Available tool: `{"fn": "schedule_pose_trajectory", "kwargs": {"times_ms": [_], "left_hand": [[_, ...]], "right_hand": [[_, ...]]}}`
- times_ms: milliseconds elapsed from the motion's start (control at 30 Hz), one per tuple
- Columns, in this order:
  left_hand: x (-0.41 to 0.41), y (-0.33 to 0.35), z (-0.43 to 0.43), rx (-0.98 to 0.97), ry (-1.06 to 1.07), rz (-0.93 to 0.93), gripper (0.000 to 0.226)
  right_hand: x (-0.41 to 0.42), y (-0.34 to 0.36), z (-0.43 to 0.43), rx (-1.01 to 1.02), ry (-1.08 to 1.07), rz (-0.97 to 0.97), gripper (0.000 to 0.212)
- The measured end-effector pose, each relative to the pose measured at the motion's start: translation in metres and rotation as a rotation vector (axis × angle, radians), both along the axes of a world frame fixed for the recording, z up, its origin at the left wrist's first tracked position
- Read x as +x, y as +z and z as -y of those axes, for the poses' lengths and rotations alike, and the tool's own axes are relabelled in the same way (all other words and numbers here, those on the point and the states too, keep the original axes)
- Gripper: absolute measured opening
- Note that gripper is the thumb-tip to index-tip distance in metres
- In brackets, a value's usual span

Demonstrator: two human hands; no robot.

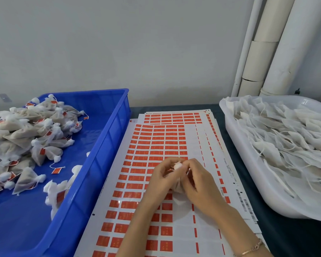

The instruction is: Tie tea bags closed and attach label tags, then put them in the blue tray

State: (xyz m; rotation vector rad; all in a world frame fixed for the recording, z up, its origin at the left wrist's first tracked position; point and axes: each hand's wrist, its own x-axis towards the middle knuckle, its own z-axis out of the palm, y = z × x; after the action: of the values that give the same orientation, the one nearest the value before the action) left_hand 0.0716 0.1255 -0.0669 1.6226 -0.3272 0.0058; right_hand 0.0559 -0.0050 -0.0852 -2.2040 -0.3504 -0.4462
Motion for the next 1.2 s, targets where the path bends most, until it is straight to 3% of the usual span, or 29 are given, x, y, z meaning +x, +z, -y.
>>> {"fn": "schedule_pose_trajectory", "kwargs": {"times_ms": [167,667,833,1033,1200], "left_hand": [[0.002,-0.004,0.001,0.031,0.006,0.060,0.013],[0.004,-0.006,-0.001,0.064,0.105,0.061,0.016],[0.004,-0.005,-0.001,0.070,0.093,0.048,0.020],[0.002,-0.003,0.000,0.065,0.107,0.030,0.021],[0.003,-0.002,0.000,0.048,0.126,0.035,0.021]], "right_hand": [[0.000,0.000,0.001,0.034,0.015,-0.055,0.006],[0.006,0.019,0.007,0.489,0.126,-0.499,0.027],[0.011,0.027,0.011,0.836,0.083,-0.741,0.028],[0.009,0.028,0.020,1.273,0.345,-0.851,0.027],[0.010,0.029,0.023,1.594,0.432,-0.919,0.022]]}}
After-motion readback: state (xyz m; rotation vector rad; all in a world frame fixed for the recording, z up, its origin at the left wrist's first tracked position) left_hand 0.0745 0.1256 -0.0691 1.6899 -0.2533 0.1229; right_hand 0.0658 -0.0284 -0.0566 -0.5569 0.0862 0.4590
